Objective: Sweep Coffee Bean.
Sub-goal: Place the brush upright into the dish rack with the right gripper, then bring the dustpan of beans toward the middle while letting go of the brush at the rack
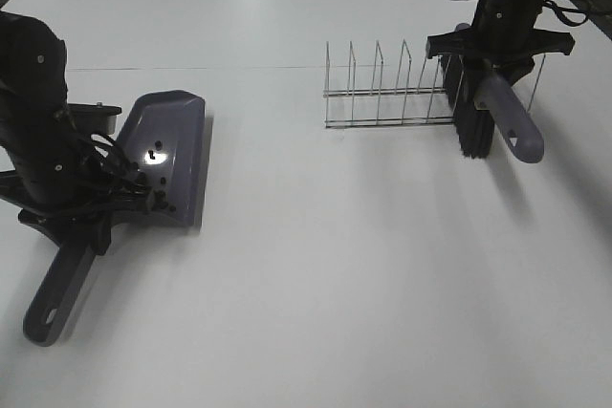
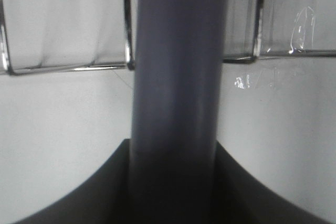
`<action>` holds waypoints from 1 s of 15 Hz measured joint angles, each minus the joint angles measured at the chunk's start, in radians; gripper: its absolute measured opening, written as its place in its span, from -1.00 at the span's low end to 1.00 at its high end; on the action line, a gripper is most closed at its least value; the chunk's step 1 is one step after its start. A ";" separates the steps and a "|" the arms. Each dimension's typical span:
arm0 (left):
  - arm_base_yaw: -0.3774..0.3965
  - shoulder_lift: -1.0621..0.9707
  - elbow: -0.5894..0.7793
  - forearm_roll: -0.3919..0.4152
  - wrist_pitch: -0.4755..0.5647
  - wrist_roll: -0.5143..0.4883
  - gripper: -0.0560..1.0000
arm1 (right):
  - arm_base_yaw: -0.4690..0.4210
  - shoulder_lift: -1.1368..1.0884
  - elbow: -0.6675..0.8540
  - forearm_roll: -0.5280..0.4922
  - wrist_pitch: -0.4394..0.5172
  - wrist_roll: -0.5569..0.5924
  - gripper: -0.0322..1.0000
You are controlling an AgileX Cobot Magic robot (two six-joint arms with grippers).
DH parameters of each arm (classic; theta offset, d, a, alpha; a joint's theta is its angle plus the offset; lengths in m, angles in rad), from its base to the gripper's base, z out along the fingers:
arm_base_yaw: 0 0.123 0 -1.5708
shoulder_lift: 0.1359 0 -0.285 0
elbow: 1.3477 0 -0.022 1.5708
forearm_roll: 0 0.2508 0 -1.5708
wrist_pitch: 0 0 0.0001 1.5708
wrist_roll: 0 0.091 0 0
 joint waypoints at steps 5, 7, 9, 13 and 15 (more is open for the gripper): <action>0.000 0.000 0.000 0.000 0.000 0.000 -0.26 | 0.000 -0.010 -0.001 0.011 -0.007 -0.019 0.02; 0.000 0.000 0.000 0.000 0.000 0.000 -0.26 | 0.000 -0.032 -0.003 0.019 -0.010 -0.041 0.51; 0.000 0.000 0.000 -0.018 0.000 0.000 -0.26 | 0.000 -0.047 -0.003 0.019 -0.010 -0.042 0.75; 0.000 0.002 0.000 -0.057 -0.002 -0.001 -0.26 | 0.000 -0.181 -0.003 0.082 -0.011 -0.043 0.79; 0.000 0.036 -0.005 -0.073 -0.003 -0.001 -0.26 | 0.005 -0.255 -0.003 0.137 -0.014 -0.066 0.79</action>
